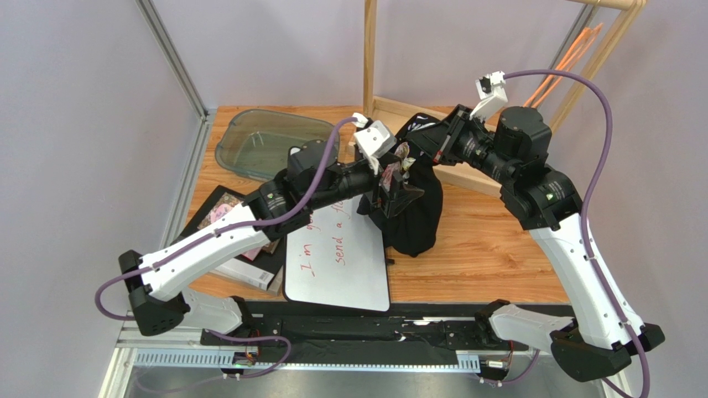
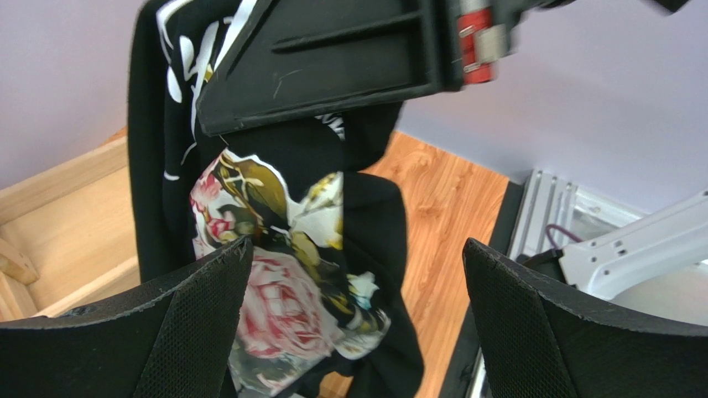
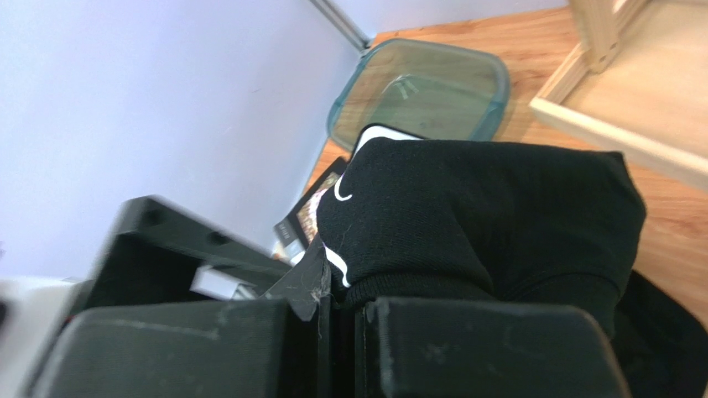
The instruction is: Remove the t-shirt from the hanger
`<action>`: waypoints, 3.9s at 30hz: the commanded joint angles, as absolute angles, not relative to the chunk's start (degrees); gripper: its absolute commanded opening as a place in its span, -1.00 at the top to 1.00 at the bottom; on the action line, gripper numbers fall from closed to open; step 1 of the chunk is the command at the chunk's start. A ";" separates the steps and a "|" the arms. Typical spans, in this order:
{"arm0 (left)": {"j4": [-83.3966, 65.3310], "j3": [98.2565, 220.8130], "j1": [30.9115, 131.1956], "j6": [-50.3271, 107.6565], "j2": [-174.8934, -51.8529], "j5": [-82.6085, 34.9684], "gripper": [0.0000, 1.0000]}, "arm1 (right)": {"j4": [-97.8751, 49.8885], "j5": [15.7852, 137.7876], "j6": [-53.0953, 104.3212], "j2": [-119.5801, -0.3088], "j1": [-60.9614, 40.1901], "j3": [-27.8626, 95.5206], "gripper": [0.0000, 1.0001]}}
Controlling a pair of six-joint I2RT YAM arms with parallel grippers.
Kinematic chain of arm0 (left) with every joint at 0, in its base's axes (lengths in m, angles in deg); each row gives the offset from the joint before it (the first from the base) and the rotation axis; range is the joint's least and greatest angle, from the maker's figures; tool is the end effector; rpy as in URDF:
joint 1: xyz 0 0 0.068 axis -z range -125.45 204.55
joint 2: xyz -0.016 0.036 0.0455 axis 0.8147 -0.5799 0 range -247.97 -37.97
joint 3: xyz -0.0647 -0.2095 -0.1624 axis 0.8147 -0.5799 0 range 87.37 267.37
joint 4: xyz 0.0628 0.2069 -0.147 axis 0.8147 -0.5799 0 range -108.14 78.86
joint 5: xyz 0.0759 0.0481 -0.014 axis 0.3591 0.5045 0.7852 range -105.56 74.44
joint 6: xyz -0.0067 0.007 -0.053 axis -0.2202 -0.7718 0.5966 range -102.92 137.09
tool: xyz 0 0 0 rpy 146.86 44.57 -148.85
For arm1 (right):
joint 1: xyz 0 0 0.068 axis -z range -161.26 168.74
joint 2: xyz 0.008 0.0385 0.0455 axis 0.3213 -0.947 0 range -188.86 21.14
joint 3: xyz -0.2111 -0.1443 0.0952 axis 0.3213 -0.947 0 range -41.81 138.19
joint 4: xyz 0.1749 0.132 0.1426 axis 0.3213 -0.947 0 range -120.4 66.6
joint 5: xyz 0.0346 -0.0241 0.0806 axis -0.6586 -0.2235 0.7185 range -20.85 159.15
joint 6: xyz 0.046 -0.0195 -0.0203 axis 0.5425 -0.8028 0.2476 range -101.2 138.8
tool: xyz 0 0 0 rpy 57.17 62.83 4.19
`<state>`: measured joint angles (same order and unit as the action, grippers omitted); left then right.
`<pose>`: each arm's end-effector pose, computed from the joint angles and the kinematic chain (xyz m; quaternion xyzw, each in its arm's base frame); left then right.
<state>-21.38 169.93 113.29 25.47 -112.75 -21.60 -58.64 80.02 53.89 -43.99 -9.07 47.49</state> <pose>0.1497 -0.2538 0.4562 0.3397 0.6371 -0.4136 0.5546 0.1869 0.1061 0.4871 -0.0113 0.7708 0.3925 0.5016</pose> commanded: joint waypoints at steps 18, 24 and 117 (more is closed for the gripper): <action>-3.14 174.11 111.07 29.66 -123.39 -23.55 0.44 | -55.20 85.32 65.39 -26.42 -8.94 39.49 0.79; -8.48 182.71 109.40 26.32 -123.66 -21.28 1.00 | -64.26 76.63 58.62 -21.95 -8.94 41.07 -0.58; -31.91 151.02 89.43 47.59 -83.90 -27.95 -0.99 | -51.81 76.35 58.78 -10.43 -9.03 -2.15 -1.00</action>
